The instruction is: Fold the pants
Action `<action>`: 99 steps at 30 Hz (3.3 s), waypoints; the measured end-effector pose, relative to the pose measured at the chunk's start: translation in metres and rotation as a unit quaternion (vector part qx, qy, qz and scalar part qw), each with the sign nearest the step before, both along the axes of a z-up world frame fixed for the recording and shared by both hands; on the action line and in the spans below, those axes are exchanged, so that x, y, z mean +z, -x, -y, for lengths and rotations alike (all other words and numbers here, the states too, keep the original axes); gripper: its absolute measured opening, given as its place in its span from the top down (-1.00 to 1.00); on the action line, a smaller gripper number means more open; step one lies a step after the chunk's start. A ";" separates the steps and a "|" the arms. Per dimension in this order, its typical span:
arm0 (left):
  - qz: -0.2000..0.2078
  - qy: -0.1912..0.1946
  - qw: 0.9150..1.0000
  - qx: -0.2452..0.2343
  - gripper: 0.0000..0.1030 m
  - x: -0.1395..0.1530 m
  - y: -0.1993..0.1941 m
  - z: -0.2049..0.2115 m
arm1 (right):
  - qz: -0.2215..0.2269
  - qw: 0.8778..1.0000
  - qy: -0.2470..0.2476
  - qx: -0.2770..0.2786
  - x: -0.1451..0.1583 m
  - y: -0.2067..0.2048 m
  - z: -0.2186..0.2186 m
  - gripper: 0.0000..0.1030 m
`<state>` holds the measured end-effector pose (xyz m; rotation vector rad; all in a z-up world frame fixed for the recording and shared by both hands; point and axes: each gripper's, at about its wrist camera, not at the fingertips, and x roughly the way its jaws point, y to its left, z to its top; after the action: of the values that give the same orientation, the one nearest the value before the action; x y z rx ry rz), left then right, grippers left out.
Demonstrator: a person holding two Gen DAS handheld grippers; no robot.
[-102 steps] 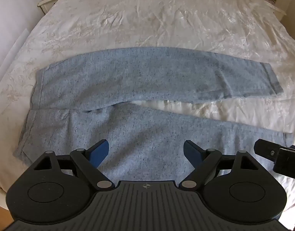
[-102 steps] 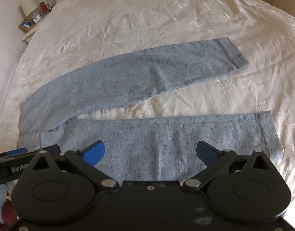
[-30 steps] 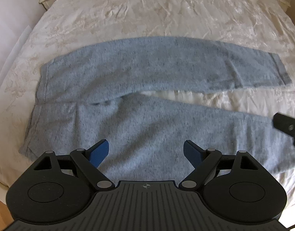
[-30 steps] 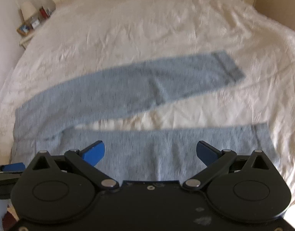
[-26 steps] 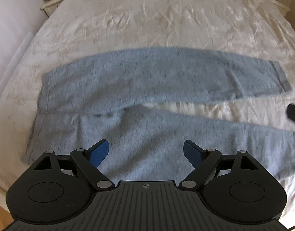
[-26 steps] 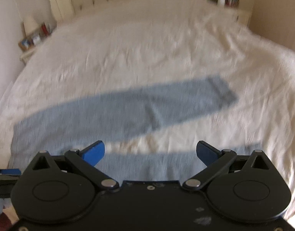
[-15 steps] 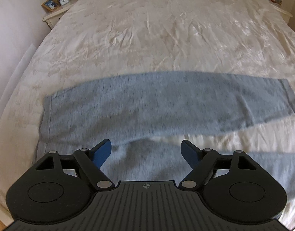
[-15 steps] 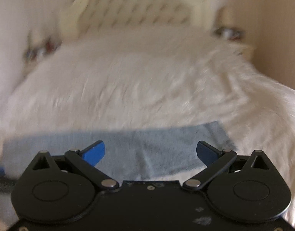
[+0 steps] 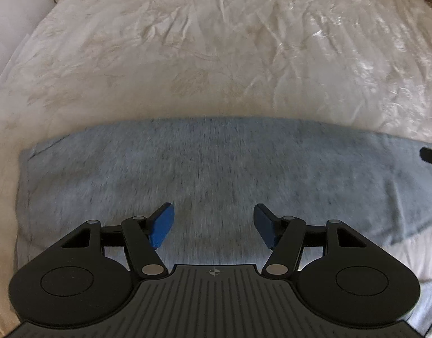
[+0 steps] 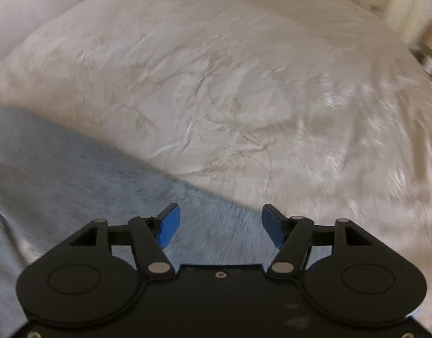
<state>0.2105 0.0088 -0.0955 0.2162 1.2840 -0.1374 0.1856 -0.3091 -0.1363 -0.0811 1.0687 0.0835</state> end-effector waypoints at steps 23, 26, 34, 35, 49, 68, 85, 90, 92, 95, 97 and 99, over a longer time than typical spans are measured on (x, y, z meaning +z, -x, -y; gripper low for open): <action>-0.063 0.089 0.989 0.104 -0.20 -0.032 -0.099 -0.010 | -0.011 0.984 -0.045 0.170 -0.022 0.017 0.009 0.90; -0.074 0.085 0.986 0.121 -0.20 -0.038 -0.104 -0.016 | -0.004 0.983 -0.036 0.178 -0.022 0.034 -0.001 0.90; -0.134 0.073 0.978 0.142 -0.01 -0.072 -0.112 -0.022 | -0.008 0.986 -0.045 0.158 -0.014 0.045 -0.002 0.90; -0.140 0.077 0.976 0.146 0.28 -0.077 -0.114 -0.023 | -0.007 0.987 -0.044 0.155 -0.011 0.048 -0.004 0.90; -0.034 0.088 0.991 0.097 0.86 0.035 0.058 -0.069 | 0.002 0.995 -0.058 0.084 0.041 0.156 -0.025 0.89; -0.115 0.018 0.992 0.055 0.86 -0.049 0.161 -0.089 | -0.012 0.989 -0.094 -0.113 0.034 0.208 -0.041 0.10; -0.064 0.011 0.997 0.032 0.87 -0.028 0.181 -0.104 | -0.050 0.968 0.032 -0.242 -0.001 0.127 -0.019 0.95; -0.003 0.009 1.000 -0.004 0.87 0.017 0.180 -0.105 | 0.047 0.933 -0.037 -0.355 0.082 0.205 0.053 0.95; 0.007 0.017 1.000 -0.021 0.86 0.026 0.189 -0.106 | 0.056 0.911 -0.055 -0.406 0.095 0.252 0.076 0.95; -0.016 0.010 0.999 -0.048 0.86 0.014 0.200 -0.103 | 0.024 0.889 -0.080 -0.449 0.076 0.307 0.086 0.95; -0.036 -0.017 0.997 -0.059 0.86 -0.006 0.208 -0.099 | -0.025 0.879 -0.084 -0.468 0.044 0.333 0.084 0.95; -0.055 -0.036 0.996 -0.063 0.86 -0.022 0.211 -0.094 | -0.073 0.869 -0.094 -0.480 0.007 0.350 0.079 0.95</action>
<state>0.0000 0.1024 -0.1176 0.3563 1.3861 -0.2122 -0.1639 -0.3881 -0.1293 0.6476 1.1436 -0.7187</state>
